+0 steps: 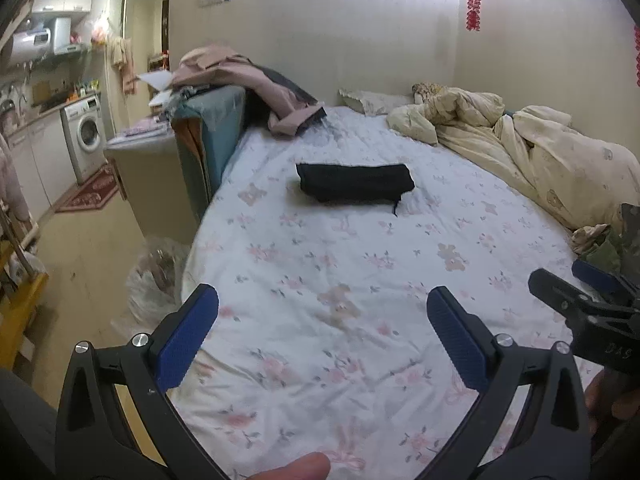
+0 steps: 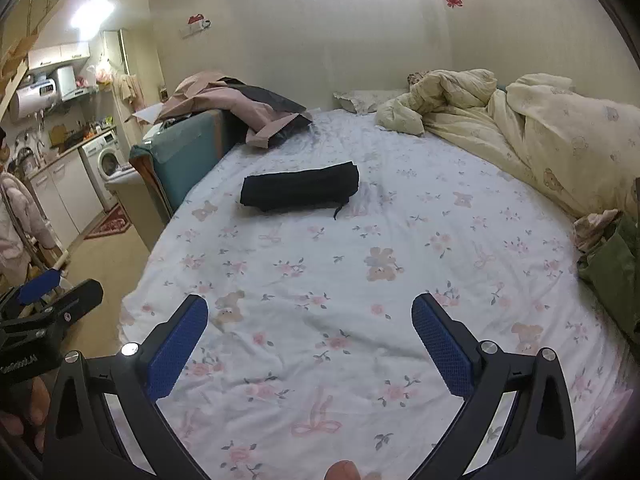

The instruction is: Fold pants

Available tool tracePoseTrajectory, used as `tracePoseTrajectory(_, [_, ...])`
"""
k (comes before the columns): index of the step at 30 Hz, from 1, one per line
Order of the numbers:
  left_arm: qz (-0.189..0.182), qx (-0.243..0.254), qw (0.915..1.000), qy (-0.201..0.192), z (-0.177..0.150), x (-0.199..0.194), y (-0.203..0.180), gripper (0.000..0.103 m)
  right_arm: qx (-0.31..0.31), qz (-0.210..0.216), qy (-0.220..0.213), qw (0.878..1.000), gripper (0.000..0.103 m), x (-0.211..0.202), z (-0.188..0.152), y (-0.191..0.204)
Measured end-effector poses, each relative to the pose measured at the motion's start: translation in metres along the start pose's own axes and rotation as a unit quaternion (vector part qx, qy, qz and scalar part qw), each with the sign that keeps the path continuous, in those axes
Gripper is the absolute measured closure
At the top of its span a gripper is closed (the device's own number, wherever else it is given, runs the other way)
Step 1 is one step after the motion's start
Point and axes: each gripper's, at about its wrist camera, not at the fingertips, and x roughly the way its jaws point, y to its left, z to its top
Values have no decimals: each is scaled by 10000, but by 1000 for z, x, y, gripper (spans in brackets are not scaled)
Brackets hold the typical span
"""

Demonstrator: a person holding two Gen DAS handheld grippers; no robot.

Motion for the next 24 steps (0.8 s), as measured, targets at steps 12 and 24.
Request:
tracePoseTrajectory(12, [43, -218, 9997, 51, -2, 7, 7, 0, -222, -112, -65, 9997, 0, 5, -4, 9])
tracePoseTrajectory(24, [71, -141, 9999, -47, -2, 3, 4, 0, -277, -134, -102, 9995, 0, 4, -4, 8])
